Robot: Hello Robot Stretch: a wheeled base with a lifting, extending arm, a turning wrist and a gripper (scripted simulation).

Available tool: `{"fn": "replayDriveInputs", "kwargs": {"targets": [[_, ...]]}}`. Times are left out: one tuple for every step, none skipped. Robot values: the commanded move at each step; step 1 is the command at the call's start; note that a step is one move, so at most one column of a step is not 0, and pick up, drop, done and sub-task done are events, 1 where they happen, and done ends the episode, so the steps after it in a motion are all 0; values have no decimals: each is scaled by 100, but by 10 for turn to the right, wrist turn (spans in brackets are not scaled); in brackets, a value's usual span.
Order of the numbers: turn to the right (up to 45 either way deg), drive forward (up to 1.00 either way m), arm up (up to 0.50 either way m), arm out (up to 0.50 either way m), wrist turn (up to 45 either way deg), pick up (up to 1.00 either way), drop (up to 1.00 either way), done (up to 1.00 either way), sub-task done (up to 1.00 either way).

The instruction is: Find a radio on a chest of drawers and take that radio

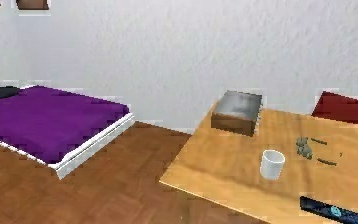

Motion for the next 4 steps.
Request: {"fn": "replayDriveInputs", "kwargs": {"targets": [[-450,0,0,0,0,0,0,0,0],[-150,0,0,0,0,0,0,0,0],[0,60,0,0,0,0,0,0,0],[-150,0,0,0,0,0,0,0,0]]}}
